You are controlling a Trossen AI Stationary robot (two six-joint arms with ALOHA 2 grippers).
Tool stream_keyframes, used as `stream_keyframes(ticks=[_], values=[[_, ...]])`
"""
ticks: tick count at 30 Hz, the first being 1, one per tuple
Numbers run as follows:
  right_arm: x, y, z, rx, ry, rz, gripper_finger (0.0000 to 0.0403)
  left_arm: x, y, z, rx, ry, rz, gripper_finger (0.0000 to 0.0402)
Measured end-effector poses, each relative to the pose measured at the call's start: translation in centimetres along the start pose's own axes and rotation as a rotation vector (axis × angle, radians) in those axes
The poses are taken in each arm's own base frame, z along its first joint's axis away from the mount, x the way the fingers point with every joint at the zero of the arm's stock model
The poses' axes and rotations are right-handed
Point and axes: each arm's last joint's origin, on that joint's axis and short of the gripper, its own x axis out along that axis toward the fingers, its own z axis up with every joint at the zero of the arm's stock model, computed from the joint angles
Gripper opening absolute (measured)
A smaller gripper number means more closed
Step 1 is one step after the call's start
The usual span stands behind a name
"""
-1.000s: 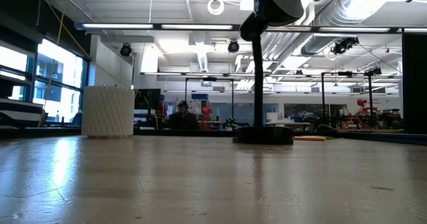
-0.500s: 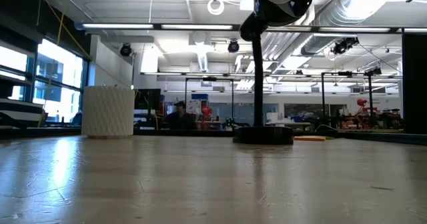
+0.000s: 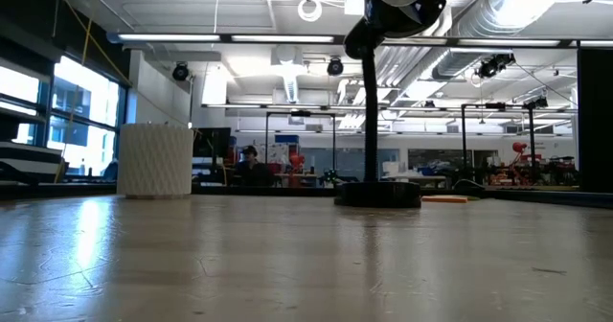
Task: Screw lightbulb
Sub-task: Insert the light bulb into the desk lamp
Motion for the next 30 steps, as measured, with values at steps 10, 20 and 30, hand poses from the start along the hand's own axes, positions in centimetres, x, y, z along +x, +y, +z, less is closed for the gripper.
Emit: stream_keyframes(ticks=[10,20,30], values=[[-0.02,0.05,-0.02,0.0,0.004,0.007,0.0227,-0.01,-0.12,0.26,-0.055,-0.02,-0.003,0.0109],[-0.03,0.07,-0.16,0.019,0.025,0.026,0.025,-0.02,-0.21,0.33,-0.089,-0.024,-0.009,0.0102],[-0.06,0.05,0.17,-0.023,-0.011,0.005,0.0308,-0.01,-0.13,0.27,-0.129,-0.023,-0.009,0.0101]])
